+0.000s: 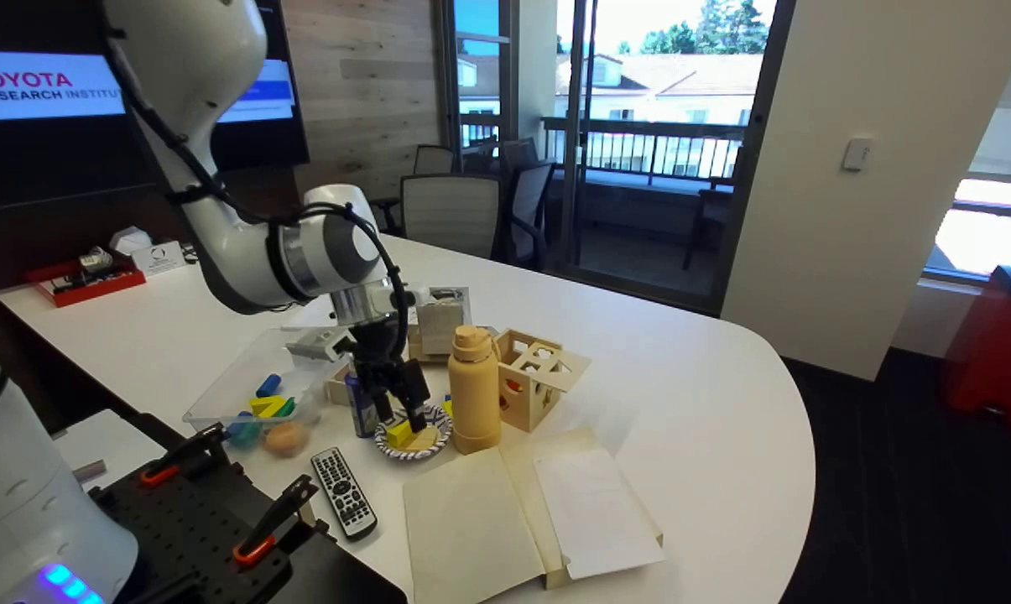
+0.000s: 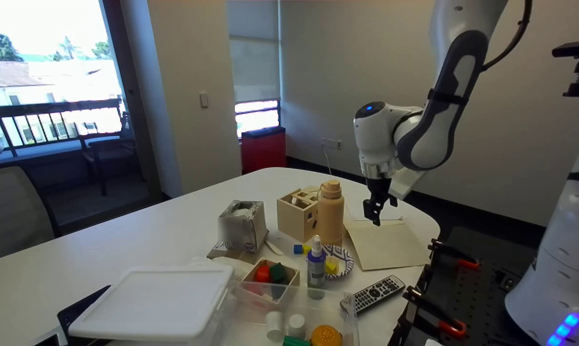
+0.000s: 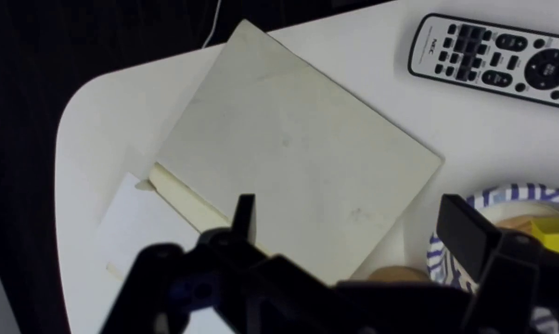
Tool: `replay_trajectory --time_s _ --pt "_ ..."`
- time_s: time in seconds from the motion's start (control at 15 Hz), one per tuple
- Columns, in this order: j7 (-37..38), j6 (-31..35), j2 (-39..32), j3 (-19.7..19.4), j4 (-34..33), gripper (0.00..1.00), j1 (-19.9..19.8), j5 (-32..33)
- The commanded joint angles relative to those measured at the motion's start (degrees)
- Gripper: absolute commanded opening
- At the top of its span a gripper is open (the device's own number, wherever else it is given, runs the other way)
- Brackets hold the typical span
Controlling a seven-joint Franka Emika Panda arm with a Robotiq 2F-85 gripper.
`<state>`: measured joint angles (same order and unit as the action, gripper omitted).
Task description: Close the blue book.
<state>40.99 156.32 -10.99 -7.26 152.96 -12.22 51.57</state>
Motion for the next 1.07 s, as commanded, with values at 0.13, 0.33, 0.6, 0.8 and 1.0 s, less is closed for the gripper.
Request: replay_trajectory --time_s 0.13,0.33,0.6,0.8,1.0 --pt "8.45 1.34 -18.13 -0.76 -7.60 1.00 1.03 2.75" --pt "9.80 1.80 -24.95 -0.80 -11.58 1.00 1.79 2.72" --pt "11.21 1.84 -30.54 -1.03 -15.74 1.00 2.88 2.67" --pt "11.25 2.12 -33.81 -1.18 -18.05 1.00 3.06 2.55" --pt "13.97 3.34 -35.82 -2.65 -19.47 1.00 4.27 3.81"
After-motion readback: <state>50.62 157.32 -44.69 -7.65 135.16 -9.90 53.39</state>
